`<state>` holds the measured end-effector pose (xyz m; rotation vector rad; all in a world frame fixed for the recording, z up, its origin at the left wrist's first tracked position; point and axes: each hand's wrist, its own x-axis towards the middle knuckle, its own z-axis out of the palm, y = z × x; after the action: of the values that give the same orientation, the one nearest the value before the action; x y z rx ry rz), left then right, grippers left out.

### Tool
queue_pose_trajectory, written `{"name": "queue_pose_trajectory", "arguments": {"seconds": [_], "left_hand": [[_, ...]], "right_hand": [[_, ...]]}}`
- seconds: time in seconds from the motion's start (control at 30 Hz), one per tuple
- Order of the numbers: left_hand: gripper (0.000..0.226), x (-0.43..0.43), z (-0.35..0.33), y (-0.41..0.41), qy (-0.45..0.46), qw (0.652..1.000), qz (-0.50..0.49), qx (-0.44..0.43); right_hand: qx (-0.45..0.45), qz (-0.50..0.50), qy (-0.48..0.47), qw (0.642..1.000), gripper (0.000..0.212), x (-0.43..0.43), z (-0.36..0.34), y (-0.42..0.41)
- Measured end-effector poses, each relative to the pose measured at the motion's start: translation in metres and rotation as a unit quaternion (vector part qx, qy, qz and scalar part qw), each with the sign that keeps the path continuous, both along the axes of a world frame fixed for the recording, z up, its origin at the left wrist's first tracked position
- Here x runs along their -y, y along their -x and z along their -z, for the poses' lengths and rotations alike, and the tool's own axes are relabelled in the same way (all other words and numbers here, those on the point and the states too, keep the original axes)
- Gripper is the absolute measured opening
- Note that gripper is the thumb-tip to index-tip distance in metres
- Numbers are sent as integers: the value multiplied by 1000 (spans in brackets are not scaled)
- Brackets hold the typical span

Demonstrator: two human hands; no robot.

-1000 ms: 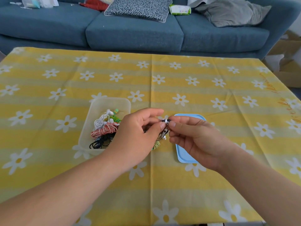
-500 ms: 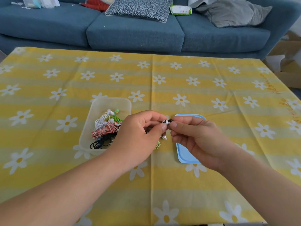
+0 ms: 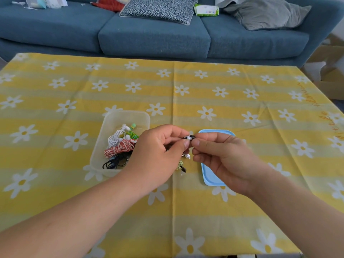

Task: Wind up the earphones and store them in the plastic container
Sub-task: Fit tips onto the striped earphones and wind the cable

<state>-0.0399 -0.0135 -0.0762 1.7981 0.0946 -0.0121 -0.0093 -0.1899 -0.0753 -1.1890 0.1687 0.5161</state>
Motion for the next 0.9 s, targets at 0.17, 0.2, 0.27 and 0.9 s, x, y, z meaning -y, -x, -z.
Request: {"name": "queue_pose_trajectory", "arguments": {"seconds": [0.17,0.2,0.27,0.9], "left_hand": [[12,1,1,1,-6,1000,-11,-5],[12,2,1,1,-5,1000,-15,-4],[12,2,1,2,-5,1000,-25,-1],[19,1,-1,-1,70,996,-33,-32]], "right_hand": [[20,5,0,1000,19,-2,3,2],[26,6,1,1000,26,-3,4,2],[36,9,2,999,39,-4,5,3],[100,7,115,988,18,1,1,3]]}}
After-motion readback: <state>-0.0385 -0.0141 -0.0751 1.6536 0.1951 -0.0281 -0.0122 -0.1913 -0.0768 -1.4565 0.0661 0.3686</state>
